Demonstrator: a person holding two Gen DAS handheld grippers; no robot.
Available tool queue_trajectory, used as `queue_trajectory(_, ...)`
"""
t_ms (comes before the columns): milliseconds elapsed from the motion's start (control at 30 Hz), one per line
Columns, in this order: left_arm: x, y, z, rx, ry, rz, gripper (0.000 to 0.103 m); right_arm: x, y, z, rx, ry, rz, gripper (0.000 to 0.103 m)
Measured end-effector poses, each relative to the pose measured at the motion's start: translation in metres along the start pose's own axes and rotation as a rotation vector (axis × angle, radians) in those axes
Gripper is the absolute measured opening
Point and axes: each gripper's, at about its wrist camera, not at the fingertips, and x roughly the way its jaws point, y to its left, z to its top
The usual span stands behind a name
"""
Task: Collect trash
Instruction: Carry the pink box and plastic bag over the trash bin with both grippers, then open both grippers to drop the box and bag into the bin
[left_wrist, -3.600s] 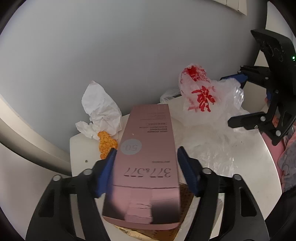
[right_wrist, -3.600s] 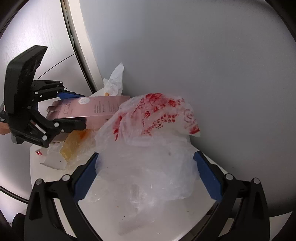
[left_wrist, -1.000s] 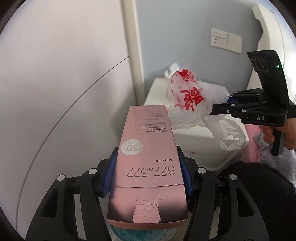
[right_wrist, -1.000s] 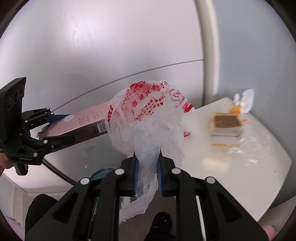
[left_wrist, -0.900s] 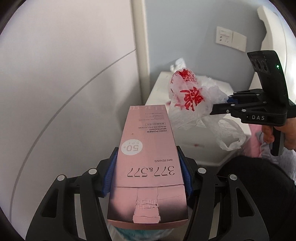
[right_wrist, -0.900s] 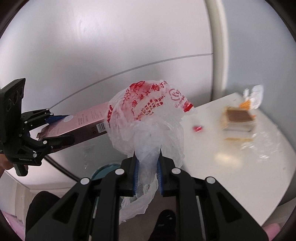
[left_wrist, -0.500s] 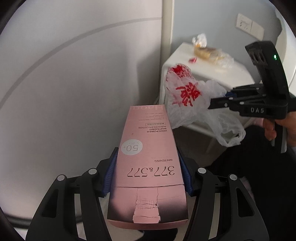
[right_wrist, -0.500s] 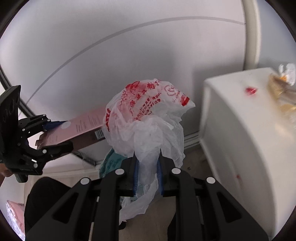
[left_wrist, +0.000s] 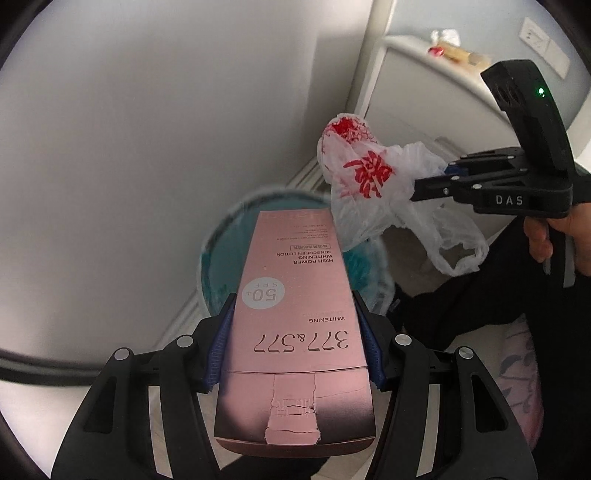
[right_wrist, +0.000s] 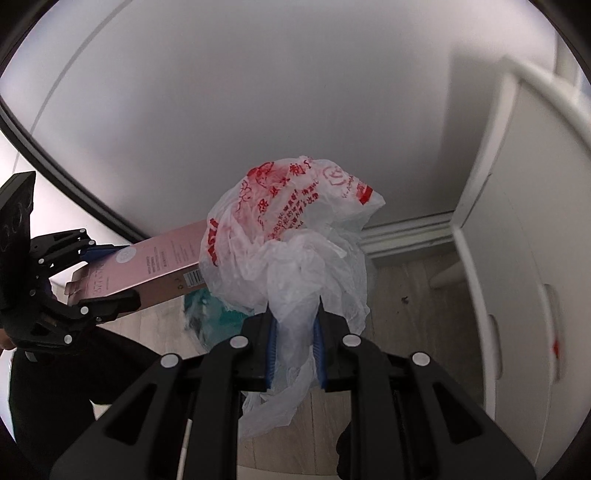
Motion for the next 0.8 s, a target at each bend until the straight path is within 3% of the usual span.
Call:
queue_trajectory(233, 0.043, 0.012, 0.000, -0.052, 0.059, 0.016, 0.056, 0.044, -0.002, 0.012, -0.083, 0.081, -0.005, 0.018)
queue_trajectory(500, 0.091, 0.015, -0.002, -0.075, 0.114, 0.030, 0.057, 0.097, 0.007, 0.000, -0.179, 0.181, -0.026, 0.018)
queue_trajectory(800, 0.138, 0.014, -0.002, -0.061, 0.221, 0.023, 0.056, 0.142, 0.001, -0.013, -0.175, 0.292, -0.005, 0.018)
